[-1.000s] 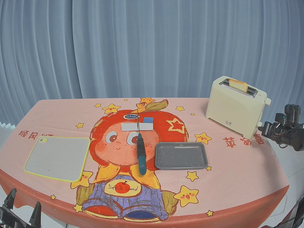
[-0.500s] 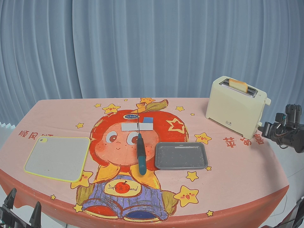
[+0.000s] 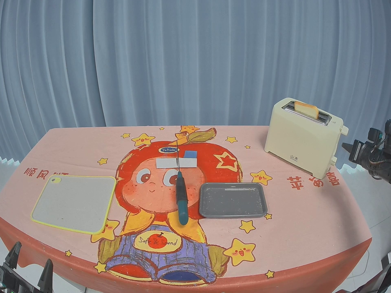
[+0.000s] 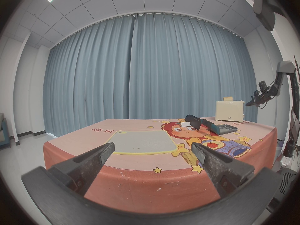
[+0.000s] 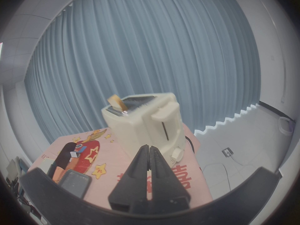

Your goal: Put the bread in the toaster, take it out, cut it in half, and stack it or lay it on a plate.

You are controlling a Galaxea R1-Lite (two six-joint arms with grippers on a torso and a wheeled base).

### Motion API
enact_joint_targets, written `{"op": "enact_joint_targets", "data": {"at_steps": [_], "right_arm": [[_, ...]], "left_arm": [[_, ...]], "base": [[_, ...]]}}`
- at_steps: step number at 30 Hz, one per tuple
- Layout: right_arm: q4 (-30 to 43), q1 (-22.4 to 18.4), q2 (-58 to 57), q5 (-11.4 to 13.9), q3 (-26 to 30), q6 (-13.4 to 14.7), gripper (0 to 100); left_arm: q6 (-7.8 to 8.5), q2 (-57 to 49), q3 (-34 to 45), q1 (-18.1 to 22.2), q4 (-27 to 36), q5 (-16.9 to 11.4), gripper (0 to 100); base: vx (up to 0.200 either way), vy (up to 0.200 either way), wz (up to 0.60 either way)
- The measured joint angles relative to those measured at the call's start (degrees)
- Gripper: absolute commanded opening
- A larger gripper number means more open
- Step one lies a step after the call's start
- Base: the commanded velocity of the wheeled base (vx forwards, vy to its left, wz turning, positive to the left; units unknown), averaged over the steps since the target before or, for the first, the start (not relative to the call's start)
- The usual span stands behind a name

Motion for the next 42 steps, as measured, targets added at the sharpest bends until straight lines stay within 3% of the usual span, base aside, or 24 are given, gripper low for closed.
{"op": "enact_joint_targets", "data": {"at_steps": [21,28,42], "right_arm": [[-1.5,2.5,-20.8,0.5,1.4,-0.6,0],[-11.4,2.0,-21.5,0.2,1.0,-2.4,0],[-34.6,-3.1,-8.9,-0.3,-0.3,-1.8,0]], "left_arm": [[0.00,0.0,0.0,0.0,0.0,0.0,100],[0.02,0.0,0.0,0.0,0.0,0.0,100],[0.00,0.0,0.0,0.0,0.0,0.0,100]], "base": [[0.000,0.000,0.00],[0.000,0.000,0.00],[0.000,0.000,0.00]]}}
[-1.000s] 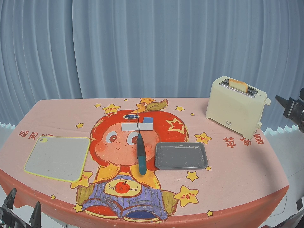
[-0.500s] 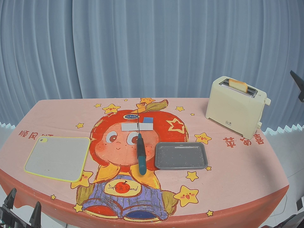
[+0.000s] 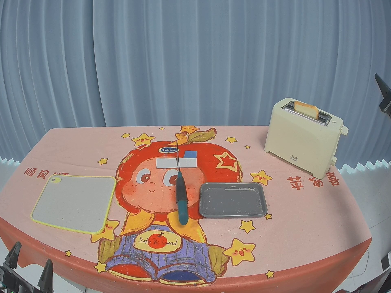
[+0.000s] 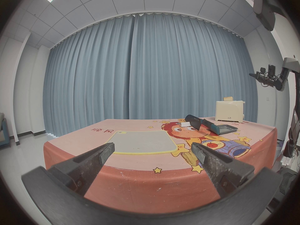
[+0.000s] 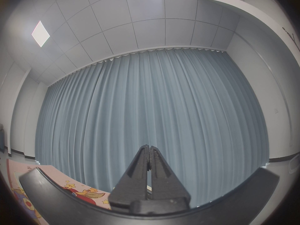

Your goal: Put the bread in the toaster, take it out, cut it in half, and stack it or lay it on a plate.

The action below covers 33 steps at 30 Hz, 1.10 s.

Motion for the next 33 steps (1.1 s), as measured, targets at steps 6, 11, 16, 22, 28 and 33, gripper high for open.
{"op": "enact_joint_targets", "data": {"at_steps": [6,11,16,22,28,33], "right_arm": [[4.8,0.0,1.2,-1.9,0.5,-0.6,0],[16.2,-0.1,-0.9,-3.1,0.7,-1.0,0],[25.9,-0.6,-5.0,-3.6,-0.5,-1.0,0],[27.1,-1.9,-8.6,-3.7,-1.3,-1.0,0],[27.0,-2.6,-10.1,-3.3,-1.0,-0.7,0],[27.0,-3.2,-10.4,-2.5,-0.3,-1.3,0]], "left_arm": [[-0.04,0.0,0.0,0.0,0.0,0.0,100],[-0.04,0.0,0.0,0.0,0.0,0.0,100],[-0.04,0.0,0.0,0.0,0.0,0.0,100],[-0.06,0.0,0.0,0.0,0.0,0.0,100],[-0.04,0.0,0.0,0.0,0.0,0.0,100],[-0.04,0.0,0.0,0.0,0.0,0.0,100]], "base": [[0.000,0.000,0.00],[0.000,0.000,0.00],[0.000,0.000,0.00],[0.000,0.000,0.00],[0.000,0.000,0.00],[0.000,0.000,0.00]]}}
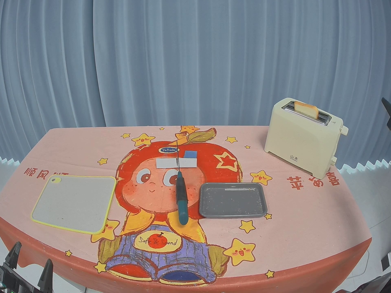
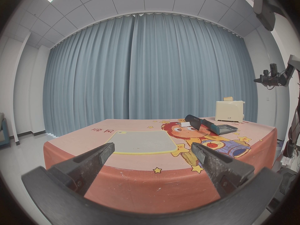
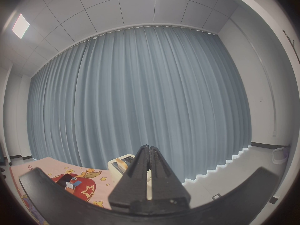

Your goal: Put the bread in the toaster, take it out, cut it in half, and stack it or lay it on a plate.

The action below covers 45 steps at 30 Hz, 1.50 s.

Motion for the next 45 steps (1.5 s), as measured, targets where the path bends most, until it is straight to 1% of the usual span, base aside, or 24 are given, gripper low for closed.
{"op": "enact_joint_targets", "data": {"at_steps": [3,6,7,9,11,15,17,19,22,26,28,31,32,35,38,42,45], "right_arm": [[0.0,-0.3,-0.1,2.4,0.9,-0.1,0],[-0.1,-1.0,-0.1,6.0,1.8,-0.4,0],[-0.1,-1.5,-0.1,7.4,2.2,-1.0,0],[0.0,-2.8,0.0,9.0,3.0,-2.6,0],[0.0,-3.9,0.4,9.6,3.5,-3.4,0],[-0.5,-5.0,2.3,9.8,3.9,-3.8,0],[-2.1,-5.1,3.9,10.2,4.0,-3.8,0],[-4.1,-5.2,5.7,11.2,4.4,-4.0,0],[-10.0,-5.6,8.7,14.4,5.3,-5.0,0],[-19.4,-6.8,13.0,19.8,7.3,-6.8,0],[-23.9,-7.4,15.5,22.2,7.7,-7.3,0],[-30.1,-8.3,21.2,24.9,7.3,-8.1,0],[-31.2,-8.4,22.3,25.2,7.0,-8.2,0],[-39.5,-8.6,28.3,27.1,5.4,-8.9,0],[-45.6,-8.7,32.9,28.9,4.4,-9.3,0],[-47.1,-8.8,37.2,30.4,3.0,-9.1,0],[-47.1,-8.4,38.9,30.1,2.3,-9.0,0]], "left_arm": [[0.00,0.0,0.0,0.0,0.0,0.0,100],[0.00,0.0,0.0,0.0,0.0,0.0,100],[-0.02,0.0,0.0,0.0,0.0,0.0,100],[0.00,0.0,0.0,0.0,0.0,0.0,100],[0.00,0.0,0.0,0.0,0.0,0.0,100],[0.00,0.0,0.0,0.0,0.0,0.0,100],[0.00,0.0,0.0,0.0,0.0,0.0,100],[0.00,0.0,0.0,0.0,0.0,0.0,100],[0.00,0.0,0.0,0.0,0.0,0.0,100],[0.00,0.0,0.0,0.0,0.0,0.0,100],[0.00,0.0,0.0,0.0,0.0,0.0,100],[0.00,0.0,0.0,0.0,0.0,0.0,100],[0.00,0.0,0.0,0.0,0.0,0.0,100],[0.00,0.0,0.0,0.0,0.0,0.0,100],[0.00,0.0,0.0,0.0,0.0,0.0,100],[0.00,0.0,0.0,0.0,0.0,0.0,100],[0.00,0.0,0.0,0.0,0.0,0.0,100]], "base": [[0.000,0.000,0.00],[0.000,0.000,0.00],[0.000,0.000,0.00],[0.000,0.000,0.00],[0.000,0.000,0.00],[0.000,0.000,0.00],[0.000,0.000,0.00],[0.000,0.000,0.00],[0.000,0.000,0.00],[0.000,0.000,0.00],[0.000,0.000,0.00],[0.000,0.000,0.00],[0.000,0.000,0.00],[0.000,0.000,0.00],[0.000,0.000,0.00],[0.000,0.000,0.00],[0.000,0.000,0.00]]}}
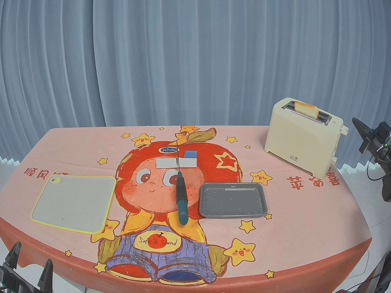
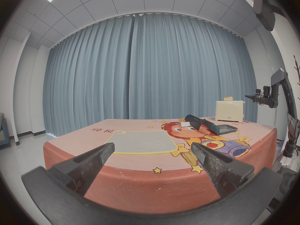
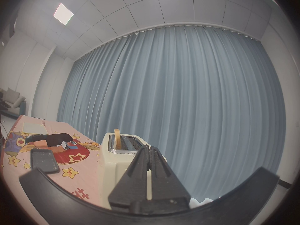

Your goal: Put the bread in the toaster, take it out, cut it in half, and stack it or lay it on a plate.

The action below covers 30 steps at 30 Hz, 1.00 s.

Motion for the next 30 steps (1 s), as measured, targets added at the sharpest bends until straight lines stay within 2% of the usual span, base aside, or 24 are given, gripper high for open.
{"op": "enact_joint_targets", "data": {"at_steps": [4,6,30], "right_arm": [[0.3,1.1,1.3,-3.3,-0.2,0.1,0],[0.5,1.4,1.5,-3.9,-0.2,0.1,0],[0.7,2.6,2.3,-4.2,2.2,-0.2,0]], "left_arm": [[0.00,0.0,0.0,0.0,0.0,0.0,100],[0.00,0.0,0.0,0.0,0.0,0.0,100],[0.00,0.0,0.0,0.0,0.0,0.0,100]], "base": [[0.000,0.000,0.00],[0.000,0.000,0.00],[0.000,0.000,0.00]]}}
